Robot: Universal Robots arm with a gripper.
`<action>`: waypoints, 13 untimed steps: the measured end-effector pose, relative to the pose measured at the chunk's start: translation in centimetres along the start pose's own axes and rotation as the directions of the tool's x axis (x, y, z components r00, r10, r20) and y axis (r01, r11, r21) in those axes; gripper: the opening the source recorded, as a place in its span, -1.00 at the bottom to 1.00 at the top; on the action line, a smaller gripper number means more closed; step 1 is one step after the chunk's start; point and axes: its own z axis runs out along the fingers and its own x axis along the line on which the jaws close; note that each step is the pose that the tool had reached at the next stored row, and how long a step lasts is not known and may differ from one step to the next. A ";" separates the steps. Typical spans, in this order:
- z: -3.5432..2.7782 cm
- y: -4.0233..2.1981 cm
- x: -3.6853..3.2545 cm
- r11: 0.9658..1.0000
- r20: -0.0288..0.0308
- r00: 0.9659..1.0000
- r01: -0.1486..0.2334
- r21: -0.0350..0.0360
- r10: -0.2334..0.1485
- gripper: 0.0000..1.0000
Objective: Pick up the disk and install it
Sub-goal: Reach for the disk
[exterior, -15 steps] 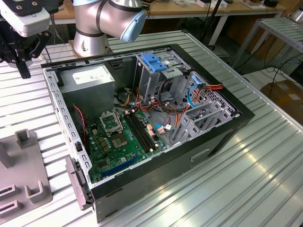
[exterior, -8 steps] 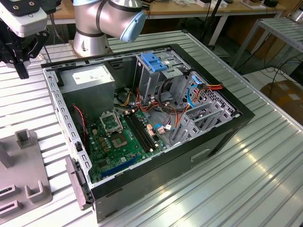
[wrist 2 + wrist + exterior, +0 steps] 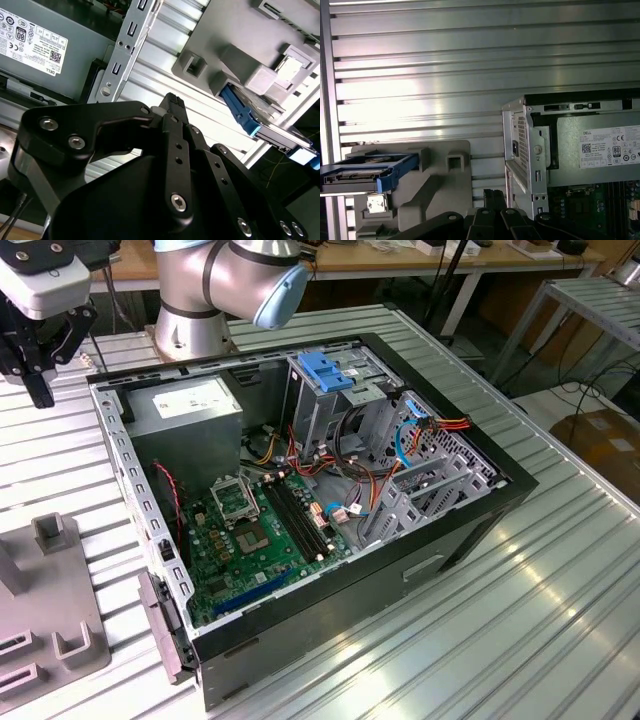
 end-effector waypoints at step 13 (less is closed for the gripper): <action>-0.04 -0.10 1.38 1.000 0.000 1.000 0.000 0.000 0.000 -0.80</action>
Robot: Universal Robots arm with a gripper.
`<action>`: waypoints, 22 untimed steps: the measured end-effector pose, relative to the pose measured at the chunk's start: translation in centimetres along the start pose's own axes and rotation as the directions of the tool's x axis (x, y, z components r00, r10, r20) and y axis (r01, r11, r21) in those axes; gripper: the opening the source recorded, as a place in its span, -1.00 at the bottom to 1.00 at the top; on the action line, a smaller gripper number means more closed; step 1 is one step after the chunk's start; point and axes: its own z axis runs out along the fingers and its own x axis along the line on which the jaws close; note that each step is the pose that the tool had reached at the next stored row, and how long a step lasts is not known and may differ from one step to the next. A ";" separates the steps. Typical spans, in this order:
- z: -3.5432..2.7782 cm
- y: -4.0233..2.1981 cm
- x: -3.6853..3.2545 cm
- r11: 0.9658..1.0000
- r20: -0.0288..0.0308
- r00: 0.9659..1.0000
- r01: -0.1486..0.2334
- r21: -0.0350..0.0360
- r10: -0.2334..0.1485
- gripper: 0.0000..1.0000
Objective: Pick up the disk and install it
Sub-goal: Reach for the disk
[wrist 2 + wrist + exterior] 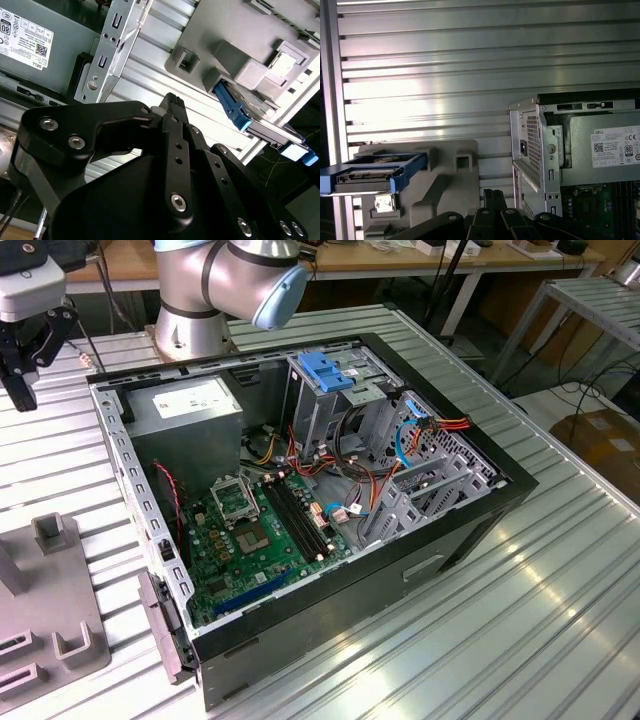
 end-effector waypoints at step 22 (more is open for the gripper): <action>-0.08 -0.18 2.36 1.000 0.000 1.000 0.000 0.000 0.000 -0.80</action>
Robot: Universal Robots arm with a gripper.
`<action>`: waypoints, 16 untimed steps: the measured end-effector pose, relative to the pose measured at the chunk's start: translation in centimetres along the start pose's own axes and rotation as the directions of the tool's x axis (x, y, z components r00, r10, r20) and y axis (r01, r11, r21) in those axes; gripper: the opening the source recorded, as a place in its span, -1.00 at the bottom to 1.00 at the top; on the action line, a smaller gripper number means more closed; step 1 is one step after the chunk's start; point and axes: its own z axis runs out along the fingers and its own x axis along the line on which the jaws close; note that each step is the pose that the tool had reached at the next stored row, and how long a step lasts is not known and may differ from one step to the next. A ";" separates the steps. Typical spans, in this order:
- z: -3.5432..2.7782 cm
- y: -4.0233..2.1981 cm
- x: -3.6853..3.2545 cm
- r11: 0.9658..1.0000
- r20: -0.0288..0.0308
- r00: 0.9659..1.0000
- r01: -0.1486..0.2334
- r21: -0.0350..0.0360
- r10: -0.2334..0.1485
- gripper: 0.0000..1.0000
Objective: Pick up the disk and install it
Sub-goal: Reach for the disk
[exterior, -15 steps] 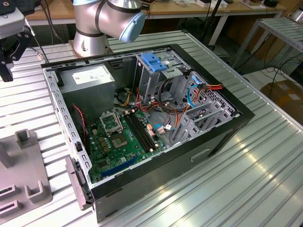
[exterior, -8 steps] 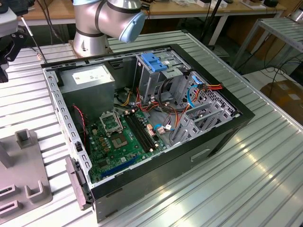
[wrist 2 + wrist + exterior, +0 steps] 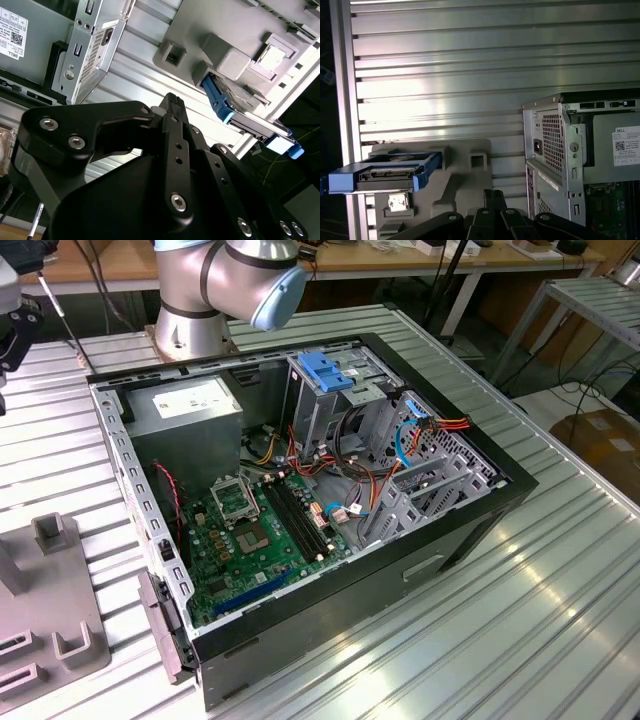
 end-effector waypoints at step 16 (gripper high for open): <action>-0.05 -0.12 1.62 1.000 0.000 1.000 0.000 0.000 0.000 -0.80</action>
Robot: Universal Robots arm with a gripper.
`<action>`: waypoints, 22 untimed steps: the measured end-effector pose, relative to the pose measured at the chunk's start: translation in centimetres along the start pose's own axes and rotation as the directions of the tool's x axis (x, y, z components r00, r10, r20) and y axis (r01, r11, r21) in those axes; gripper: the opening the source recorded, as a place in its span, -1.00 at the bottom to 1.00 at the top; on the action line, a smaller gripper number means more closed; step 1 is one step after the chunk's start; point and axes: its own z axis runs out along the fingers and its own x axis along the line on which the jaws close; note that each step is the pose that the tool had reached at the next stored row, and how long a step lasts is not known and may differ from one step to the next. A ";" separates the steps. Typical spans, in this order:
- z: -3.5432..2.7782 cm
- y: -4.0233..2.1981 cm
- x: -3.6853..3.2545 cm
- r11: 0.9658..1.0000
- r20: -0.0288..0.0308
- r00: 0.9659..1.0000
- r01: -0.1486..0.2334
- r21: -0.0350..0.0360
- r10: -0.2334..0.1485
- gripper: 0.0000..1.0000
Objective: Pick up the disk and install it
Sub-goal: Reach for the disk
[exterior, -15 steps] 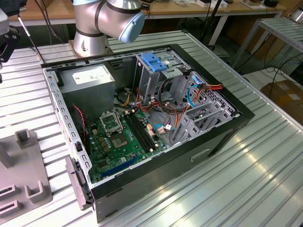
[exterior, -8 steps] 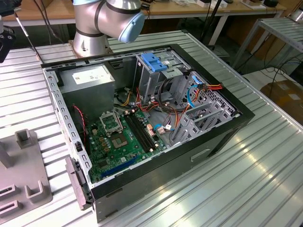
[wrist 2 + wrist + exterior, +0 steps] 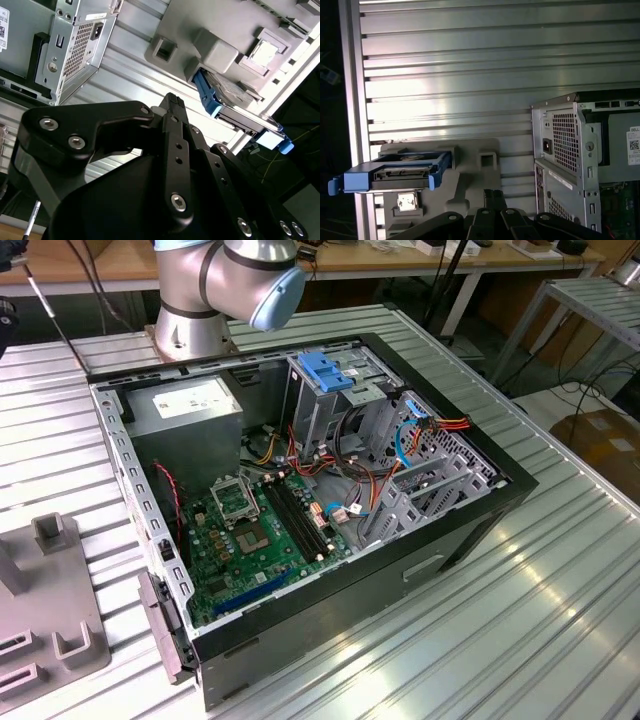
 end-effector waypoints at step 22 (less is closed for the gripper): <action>-0.12 -0.23 3.30 1.000 0.000 1.000 0.000 0.000 0.000 -0.80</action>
